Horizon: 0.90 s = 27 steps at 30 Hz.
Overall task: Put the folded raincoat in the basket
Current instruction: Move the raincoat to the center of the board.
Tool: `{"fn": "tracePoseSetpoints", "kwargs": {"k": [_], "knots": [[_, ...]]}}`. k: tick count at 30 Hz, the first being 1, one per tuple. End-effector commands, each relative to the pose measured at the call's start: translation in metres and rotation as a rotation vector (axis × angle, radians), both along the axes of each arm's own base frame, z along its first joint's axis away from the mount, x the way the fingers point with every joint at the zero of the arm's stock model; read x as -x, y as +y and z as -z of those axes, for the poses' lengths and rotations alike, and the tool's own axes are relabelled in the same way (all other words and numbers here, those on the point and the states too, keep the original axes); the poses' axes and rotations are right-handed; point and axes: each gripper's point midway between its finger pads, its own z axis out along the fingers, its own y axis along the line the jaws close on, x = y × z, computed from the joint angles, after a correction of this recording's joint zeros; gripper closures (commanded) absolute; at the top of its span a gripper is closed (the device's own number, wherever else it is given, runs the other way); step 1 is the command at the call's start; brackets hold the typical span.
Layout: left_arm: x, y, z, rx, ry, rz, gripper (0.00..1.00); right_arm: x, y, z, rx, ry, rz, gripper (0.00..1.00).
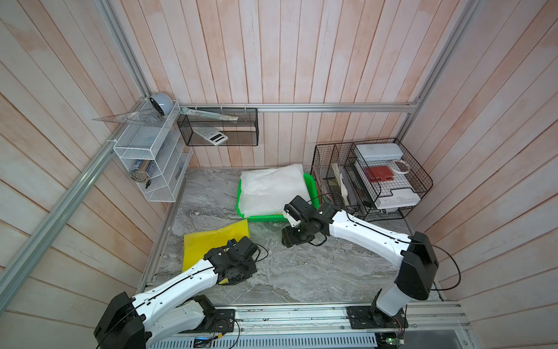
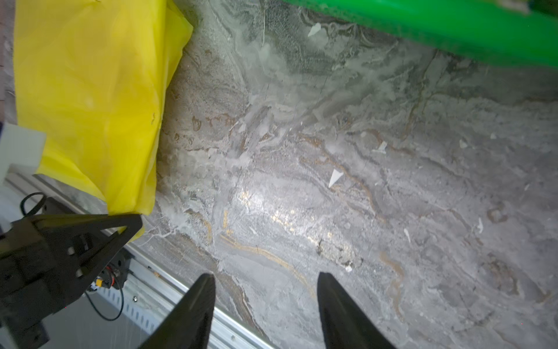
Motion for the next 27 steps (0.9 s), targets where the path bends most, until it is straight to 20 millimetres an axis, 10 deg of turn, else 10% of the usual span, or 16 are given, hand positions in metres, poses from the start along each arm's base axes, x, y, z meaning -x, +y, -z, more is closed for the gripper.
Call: {"fn": "tracePoseSetpoints", "kwargs": {"k": [1,10,15,18,22,27], "knots": [[-0.006,-0.030,0.001,0.074,-0.041,-0.008,1.00,0.010,-0.014,0.006,-0.052,0.003,0.077,0.39],[-0.017,-0.159,-0.023,0.157,-0.092,0.222,0.99,0.013,-0.070,0.020,-0.100,0.045,0.240,0.37],[-0.004,-0.217,-0.033,0.259,-0.103,0.344,0.44,0.003,-0.098,0.023,-0.126,0.027,0.291,0.37],[0.005,-0.237,-0.050,0.288,-0.114,0.446,0.33,-0.003,-0.106,0.024,-0.146,0.007,0.310,0.37],[-0.010,-0.208,-0.086,0.225,-0.219,0.457,0.30,-0.006,-0.106,0.022,-0.184,0.006,0.306,0.37],[-0.057,-0.079,-0.084,0.122,-0.260,0.141,0.31,0.001,-0.080,0.018,-0.307,0.081,0.234,0.36]]}}
